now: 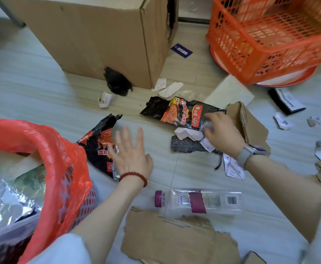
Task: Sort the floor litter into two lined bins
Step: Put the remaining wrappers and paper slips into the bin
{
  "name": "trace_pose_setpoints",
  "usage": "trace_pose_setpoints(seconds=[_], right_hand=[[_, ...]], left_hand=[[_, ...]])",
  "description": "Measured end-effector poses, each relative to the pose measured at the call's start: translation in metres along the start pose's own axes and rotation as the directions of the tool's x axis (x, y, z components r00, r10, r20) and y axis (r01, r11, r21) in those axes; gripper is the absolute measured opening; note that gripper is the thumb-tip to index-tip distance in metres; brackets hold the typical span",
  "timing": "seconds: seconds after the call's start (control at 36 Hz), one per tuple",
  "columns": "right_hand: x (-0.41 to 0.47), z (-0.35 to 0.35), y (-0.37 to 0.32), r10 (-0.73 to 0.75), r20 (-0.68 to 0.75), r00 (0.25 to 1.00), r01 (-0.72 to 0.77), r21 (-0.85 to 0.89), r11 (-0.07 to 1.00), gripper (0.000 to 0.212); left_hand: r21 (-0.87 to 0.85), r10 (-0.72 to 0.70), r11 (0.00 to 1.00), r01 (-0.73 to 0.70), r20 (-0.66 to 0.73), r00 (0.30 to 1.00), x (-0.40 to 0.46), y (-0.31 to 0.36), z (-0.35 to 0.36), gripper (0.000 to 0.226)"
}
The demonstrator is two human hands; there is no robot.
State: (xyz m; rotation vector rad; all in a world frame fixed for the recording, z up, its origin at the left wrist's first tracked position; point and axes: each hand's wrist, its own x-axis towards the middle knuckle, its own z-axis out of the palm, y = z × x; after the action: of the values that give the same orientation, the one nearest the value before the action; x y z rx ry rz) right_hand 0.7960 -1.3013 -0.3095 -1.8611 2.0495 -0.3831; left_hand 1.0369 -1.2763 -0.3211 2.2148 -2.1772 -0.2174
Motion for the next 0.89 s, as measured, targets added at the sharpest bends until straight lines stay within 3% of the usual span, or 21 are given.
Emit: trace_pose_setpoints(seconds=[0.08,0.19,0.31,0.39,0.56,0.69,0.81,0.89], right_hand=[[0.013,0.015,-0.015,-0.119,0.089,0.989,0.130,-0.132,0.983,0.051],[0.031,0.025,-0.020,-0.082,0.137,0.987,0.106,-0.179,0.978,0.058],[0.042,0.036,-0.007,0.017,0.260,0.965,0.050,-0.248,0.968,0.077],[0.034,0.050,0.001,0.078,0.349,0.934,0.008,-0.237,0.971,0.090],[0.017,0.062,-0.001,0.021,0.177,0.984,0.021,-0.230,0.973,0.072],[-0.001,0.067,-0.011,-0.029,0.046,0.999,0.036,-0.180,0.983,0.043],[-0.008,0.059,-0.013,-0.004,0.008,1.000,0.005,-0.121,0.993,0.041],[-0.015,0.046,-0.015,0.021,-0.039,0.999,-0.023,-0.040,0.999,0.040]], left_hand=[[0.038,-0.171,0.984,0.172,-0.026,0.985,0.020,-0.016,0.001,0.096],[0.043,-0.287,0.957,0.287,-0.020,0.958,0.040,-0.033,0.009,0.105],[-0.113,-0.331,0.926,0.360,0.215,0.919,0.049,-0.041,0.019,0.103],[-0.047,-0.199,0.971,0.233,0.379,0.904,0.039,-0.036,0.028,0.098],[-0.084,0.148,0.988,-0.128,0.310,0.939,0.007,-0.026,0.038,0.096],[-0.115,0.189,0.981,-0.156,0.386,0.903,-0.008,-0.022,0.039,0.078],[-0.107,0.239,0.971,-0.213,0.410,0.880,-0.018,-0.020,0.033,0.062],[-0.149,0.234,0.970,-0.195,0.326,0.916,-0.023,-0.018,0.023,0.049]])
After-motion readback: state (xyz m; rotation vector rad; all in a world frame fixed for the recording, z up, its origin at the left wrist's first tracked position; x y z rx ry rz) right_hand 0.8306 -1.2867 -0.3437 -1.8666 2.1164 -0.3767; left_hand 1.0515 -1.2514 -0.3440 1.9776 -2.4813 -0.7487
